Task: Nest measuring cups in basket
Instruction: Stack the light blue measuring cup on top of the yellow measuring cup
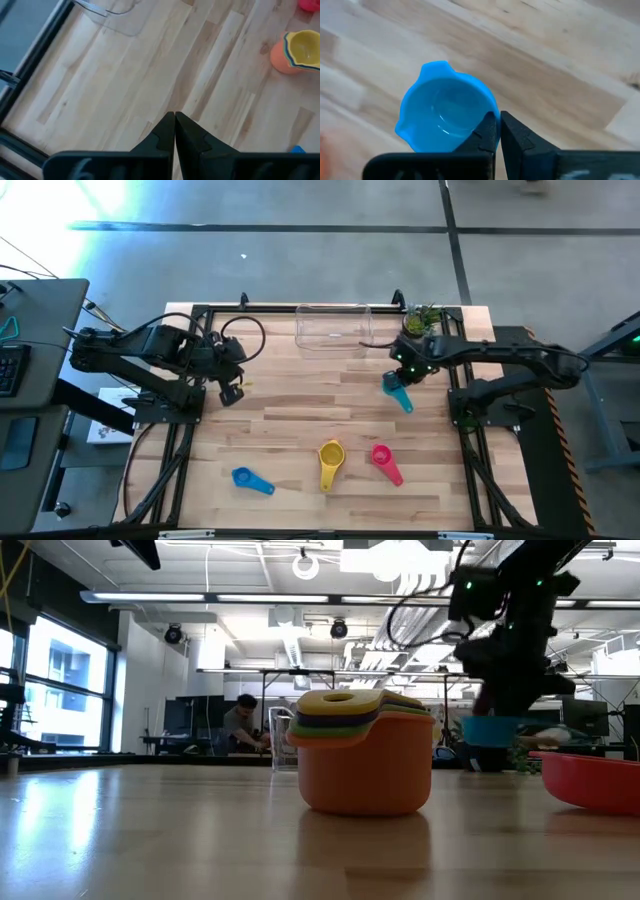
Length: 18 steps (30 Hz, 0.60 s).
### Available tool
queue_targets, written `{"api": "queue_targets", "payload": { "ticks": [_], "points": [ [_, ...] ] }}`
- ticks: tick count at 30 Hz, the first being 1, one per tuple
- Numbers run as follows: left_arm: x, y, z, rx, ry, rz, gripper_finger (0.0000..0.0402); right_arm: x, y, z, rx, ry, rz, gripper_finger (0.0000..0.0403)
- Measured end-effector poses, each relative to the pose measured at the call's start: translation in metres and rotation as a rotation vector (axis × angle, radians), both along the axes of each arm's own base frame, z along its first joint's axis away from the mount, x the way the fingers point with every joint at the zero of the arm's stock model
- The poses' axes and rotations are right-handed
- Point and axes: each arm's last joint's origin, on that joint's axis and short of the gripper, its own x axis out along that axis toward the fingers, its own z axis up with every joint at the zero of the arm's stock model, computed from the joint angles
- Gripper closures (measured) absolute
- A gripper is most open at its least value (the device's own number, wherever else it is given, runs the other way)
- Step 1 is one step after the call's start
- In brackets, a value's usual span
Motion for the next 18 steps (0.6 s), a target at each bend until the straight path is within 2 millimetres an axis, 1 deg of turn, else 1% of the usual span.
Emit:
{"api": "queue_targets", "payload": {
  "ticks": [8,18],
  "points": [
    [0.000,0.002,0.000,0.094,0.018,-0.038,0.0399,-0.001,0.034,0.020,0.056,-0.142,-0.120,0.0402],
    [0.000,0.005,0.001,0.225,0.059,-0.119,0.0399,0.020,0.082,0.036,0.134,-0.420,-0.249,0.0403]
  ]
}}
